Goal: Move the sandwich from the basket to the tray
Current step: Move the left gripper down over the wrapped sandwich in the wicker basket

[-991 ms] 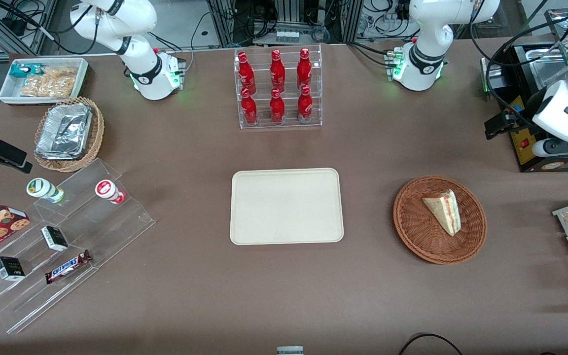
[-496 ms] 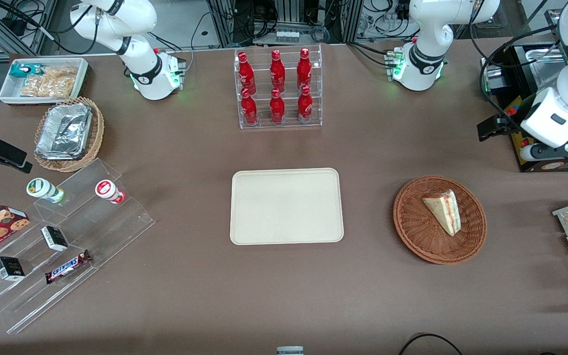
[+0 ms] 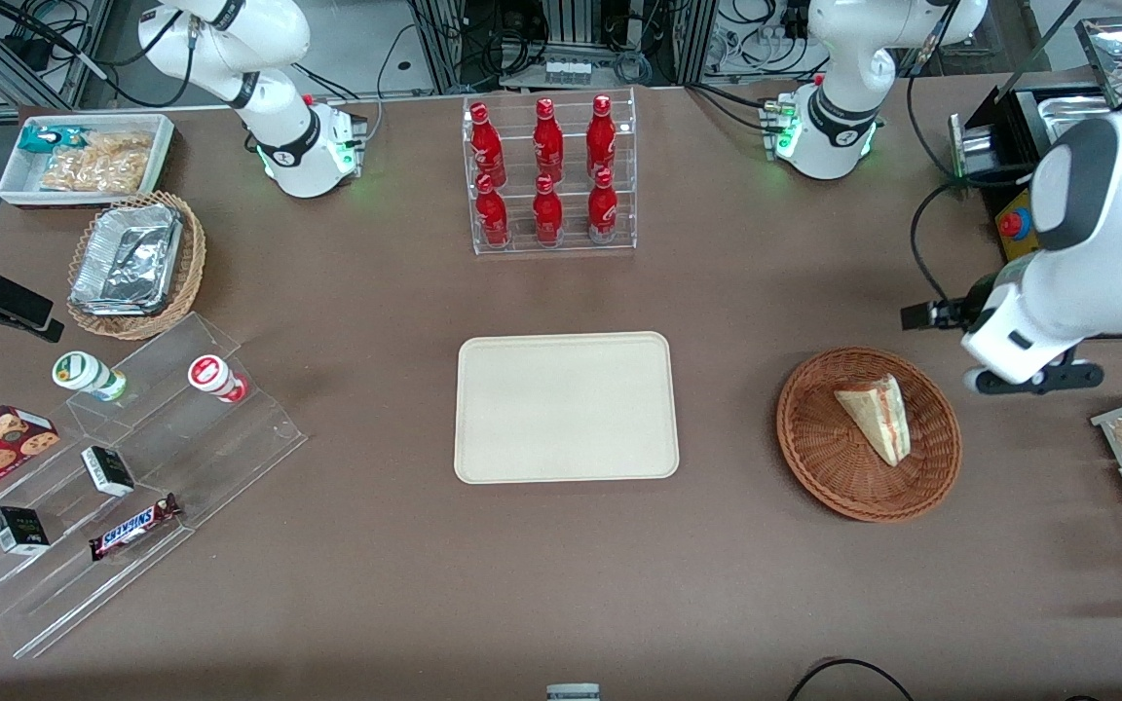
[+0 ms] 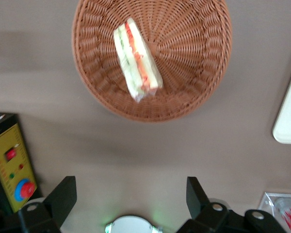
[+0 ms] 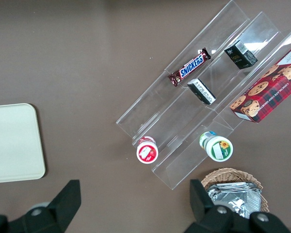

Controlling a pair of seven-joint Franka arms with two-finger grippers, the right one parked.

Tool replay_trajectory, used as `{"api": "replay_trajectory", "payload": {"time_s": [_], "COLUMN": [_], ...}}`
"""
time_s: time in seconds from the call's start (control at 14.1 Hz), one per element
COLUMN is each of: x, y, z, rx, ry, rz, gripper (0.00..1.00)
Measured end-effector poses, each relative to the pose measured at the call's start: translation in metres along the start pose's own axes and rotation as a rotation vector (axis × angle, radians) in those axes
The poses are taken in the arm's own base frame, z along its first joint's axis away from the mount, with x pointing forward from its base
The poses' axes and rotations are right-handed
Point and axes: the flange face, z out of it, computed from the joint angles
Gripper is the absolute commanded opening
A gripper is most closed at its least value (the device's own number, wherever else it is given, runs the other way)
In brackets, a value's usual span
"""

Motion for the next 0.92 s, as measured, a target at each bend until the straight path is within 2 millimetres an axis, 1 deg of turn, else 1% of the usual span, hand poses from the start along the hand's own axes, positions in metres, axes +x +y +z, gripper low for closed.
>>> {"api": "replay_trajectory", "payload": {"time_s": [0.14, 0.21, 0.57, 0.71, 0.92], "x": [0.012, 0.015, 0.023, 0.023, 0.022], "y": [0.000, 0.000, 0.002, 0.002, 0.001], "z": [0.035, 0.049, 0.096, 0.113, 0.122], "rx": [-0.006, -0.008, -0.024, -0.029, -0.038], "ry": [0.028, 0.043, 0.143, 0.167, 0.170], "rz": [-0.002, -0.002, -0.001, -0.006, -0.073], "gripper": [1.00, 1.00, 1.00, 1.00, 1.00]}}
